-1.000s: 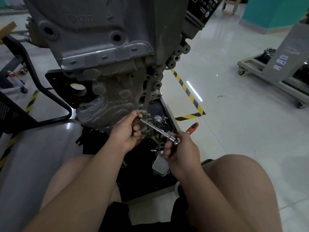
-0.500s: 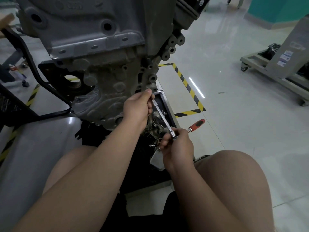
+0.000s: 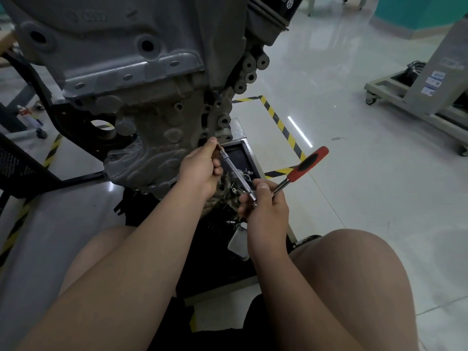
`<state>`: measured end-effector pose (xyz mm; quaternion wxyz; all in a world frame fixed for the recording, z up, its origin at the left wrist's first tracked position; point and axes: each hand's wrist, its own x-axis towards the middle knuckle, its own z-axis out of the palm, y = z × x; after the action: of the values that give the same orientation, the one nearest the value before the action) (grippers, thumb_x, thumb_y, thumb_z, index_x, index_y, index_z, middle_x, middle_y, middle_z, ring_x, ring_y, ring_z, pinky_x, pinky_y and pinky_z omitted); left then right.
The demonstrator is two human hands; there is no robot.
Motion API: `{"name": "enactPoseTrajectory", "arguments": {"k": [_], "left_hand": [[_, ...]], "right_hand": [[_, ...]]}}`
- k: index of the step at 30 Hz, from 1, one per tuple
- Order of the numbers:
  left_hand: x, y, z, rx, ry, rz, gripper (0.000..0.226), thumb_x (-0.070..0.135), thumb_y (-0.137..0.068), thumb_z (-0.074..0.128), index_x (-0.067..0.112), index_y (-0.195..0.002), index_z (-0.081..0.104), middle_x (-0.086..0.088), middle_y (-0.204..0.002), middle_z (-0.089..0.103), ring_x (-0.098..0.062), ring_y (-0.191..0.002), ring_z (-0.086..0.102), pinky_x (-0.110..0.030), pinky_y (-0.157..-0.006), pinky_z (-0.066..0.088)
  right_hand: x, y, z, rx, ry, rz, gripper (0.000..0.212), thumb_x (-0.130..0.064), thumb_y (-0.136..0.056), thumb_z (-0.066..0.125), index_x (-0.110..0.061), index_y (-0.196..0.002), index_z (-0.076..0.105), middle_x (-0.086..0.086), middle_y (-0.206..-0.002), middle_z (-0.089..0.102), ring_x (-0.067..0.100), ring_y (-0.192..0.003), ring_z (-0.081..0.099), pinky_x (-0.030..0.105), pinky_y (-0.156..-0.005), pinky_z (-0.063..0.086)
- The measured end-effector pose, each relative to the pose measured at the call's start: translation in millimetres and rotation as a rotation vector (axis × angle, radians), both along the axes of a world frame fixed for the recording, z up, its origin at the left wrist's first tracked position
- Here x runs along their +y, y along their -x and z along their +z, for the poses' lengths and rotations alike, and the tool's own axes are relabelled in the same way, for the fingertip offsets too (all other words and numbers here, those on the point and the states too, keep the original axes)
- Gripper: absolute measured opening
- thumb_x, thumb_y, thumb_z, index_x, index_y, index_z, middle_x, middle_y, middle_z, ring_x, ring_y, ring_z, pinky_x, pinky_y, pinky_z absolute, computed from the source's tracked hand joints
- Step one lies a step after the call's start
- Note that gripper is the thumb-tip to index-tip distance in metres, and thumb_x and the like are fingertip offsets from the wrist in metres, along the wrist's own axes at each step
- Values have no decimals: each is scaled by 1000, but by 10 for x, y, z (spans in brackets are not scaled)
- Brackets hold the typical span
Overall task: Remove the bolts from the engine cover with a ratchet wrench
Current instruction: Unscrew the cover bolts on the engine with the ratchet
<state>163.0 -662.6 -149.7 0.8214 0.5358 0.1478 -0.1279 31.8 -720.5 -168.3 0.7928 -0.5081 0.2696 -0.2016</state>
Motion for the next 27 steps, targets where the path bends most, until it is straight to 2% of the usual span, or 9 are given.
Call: {"name": "enactPoseTrajectory", "arguments": {"k": [3, 5, 10, 13, 16, 20, 23, 27], "left_hand": [[-11, -4, 8, 26, 12, -21, 18, 22, -96, 58, 14, -80, 60, 4, -57, 49, -3, -34, 36, -15, -33, 26], [-24, -3, 14, 42, 11, -65, 18, 24, -97, 57, 15, -81, 60, 6, -57, 51, -2, -34, 36, -15, -33, 25], [-63, -32, 43, 74, 44, -123, 24, 28, -98, 53, 18, -77, 60, 9, -56, 50, -2, -31, 31, -15, -32, 24], [-101, -32, 48, 114, 87, -114, 26, 28, -99, 51, 18, -77, 59, 8, -61, 43, -2, -31, 30, -14, -32, 22], [-146, -46, 70, 127, 93, -97, 26, 30, -99, 51, 18, -77, 57, 8, -58, 34, -2, -32, 27, -14, -32, 21], [-201, -93, 136, 110, 195, -70, 31, 31, -99, 50, 19, -70, 53, 10, -43, 32, -3, -31, 24, -16, -32, 20], [-221, -113, 132, 117, 199, -55, 34, 30, -100, 49, 18, -68, 49, 10, -44, 32, -4, -32, 23, -16, -32, 20], [-227, -121, 145, 161, 244, -57, 37, 30, -99, 49, 18, -65, 46, 9, -44, 31, -5, -31, 23, -16, -32, 22]], "right_hand": [[-3, 18, 16, -13, 137, -14, 20, -21, -100, 44, -30, -92, 60, -9, -63, 64, 4, -54, 56, 16, -53, 47], [-20, 27, 32, -21, 157, -40, 20, -20, -99, 45, -30, -92, 61, -10, -62, 63, 2, -54, 56, 14, -53, 46], [-94, -15, 75, 8, -74, 36, 16, -7, -95, 50, -16, -99, 62, -4, -59, 63, 10, -50, 54, 20, -48, 45], [-102, -55, 99, 3, -139, 88, 16, -1, -93, 51, -10, -99, 63, 0, -60, 63, 12, -47, 51, 21, -46, 44], [-106, -75, 115, 2, -116, 128, 17, -3, -92, 54, -15, -97, 66, 1, -63, 66, 11, -46, 52, 21, -46, 44], [-98, -117, 146, -20, -87, 162, 20, -5, -91, 56, -21, -96, 68, -2, -65, 68, 11, -45, 52, 21, -45, 44], [-86, -158, 190, -21, -56, 161, 21, -4, -90, 56, -21, -98, 67, -2, -64, 67, 11, -43, 51, 20, -43, 43], [-66, -189, 219, -22, 35, 156, 28, -4, -87, 56, -30, -92, 66, -2, -60, 65, 12, -43, 53, 19, -44, 44]]}}
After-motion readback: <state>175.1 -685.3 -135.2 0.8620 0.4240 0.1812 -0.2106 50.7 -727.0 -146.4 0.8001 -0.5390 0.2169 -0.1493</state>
